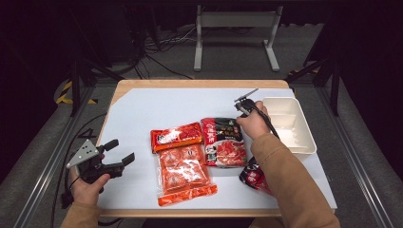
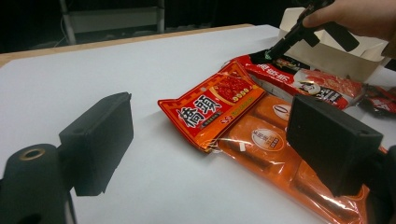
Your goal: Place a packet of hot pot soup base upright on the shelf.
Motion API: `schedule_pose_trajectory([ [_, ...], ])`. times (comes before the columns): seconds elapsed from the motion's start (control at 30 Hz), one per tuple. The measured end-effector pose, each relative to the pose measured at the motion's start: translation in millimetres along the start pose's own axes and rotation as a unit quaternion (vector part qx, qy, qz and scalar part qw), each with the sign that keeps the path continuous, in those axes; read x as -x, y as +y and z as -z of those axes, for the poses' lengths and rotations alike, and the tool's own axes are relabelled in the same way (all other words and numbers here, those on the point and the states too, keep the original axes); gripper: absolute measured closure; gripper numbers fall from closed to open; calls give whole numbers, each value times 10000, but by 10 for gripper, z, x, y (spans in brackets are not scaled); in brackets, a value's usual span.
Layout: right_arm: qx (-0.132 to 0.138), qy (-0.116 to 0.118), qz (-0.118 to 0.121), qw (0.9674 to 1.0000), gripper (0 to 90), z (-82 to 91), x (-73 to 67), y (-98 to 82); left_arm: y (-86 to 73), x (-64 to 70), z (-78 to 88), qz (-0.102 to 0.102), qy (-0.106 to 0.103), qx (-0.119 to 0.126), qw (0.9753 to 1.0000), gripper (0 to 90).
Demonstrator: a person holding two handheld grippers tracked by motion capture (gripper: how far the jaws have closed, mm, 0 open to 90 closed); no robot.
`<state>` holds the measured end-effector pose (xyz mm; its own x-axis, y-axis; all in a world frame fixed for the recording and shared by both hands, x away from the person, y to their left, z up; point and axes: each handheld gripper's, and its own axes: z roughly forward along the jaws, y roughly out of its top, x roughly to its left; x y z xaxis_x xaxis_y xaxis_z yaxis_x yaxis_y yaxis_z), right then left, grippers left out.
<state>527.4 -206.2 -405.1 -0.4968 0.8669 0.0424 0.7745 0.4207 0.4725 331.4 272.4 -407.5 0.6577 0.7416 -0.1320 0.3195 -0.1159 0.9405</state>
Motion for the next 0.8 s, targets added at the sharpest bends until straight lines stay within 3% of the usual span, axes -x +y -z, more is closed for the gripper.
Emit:
schedule_pose_trajectory([
  [0.1,119,-28,133,9998,859,52,-34,13,-1,-2,-6,-15,39,-15,10000,161],
  [0.2,270,-10,238,9994,864,138,-58,21,-4,9,-10,-119,31,-44,9999,240],
  [0.3,549,54,311,9980,871,312,-97,27,-4,-2,-10,-50,93,36,9999,254],
  [0.37,690,103,337,9970,874,417,-110,27,-6,-19,-6,-17,19,49,10000,290],
  [0.43,812,137,342,9960,878,511,-114,22,-15,-24,-13,53,103,58,9999,278],
  [0.53,942,175,357,9948,880,607,-118,12,-30,-40,-30,130,45,60,9999,289],
  [0.63,1122,223,399,9926,883,717,-131,-6,-48,-42,-74,116,48,-56,9999,304],
  [0.7,1225,227,441,9912,885,783,-147,-19,-68,-41,-105,83,41,-4,10000,317],
  [0.77,1315,264,504,9897,886,849,-163,-32,-88,-82,-146,491,-256,-164,9983,236],
  [0.8,1383,284,526,9886,887,887,-174,-40,-95,-86,-153,462,-285,-120,9985,244],
])
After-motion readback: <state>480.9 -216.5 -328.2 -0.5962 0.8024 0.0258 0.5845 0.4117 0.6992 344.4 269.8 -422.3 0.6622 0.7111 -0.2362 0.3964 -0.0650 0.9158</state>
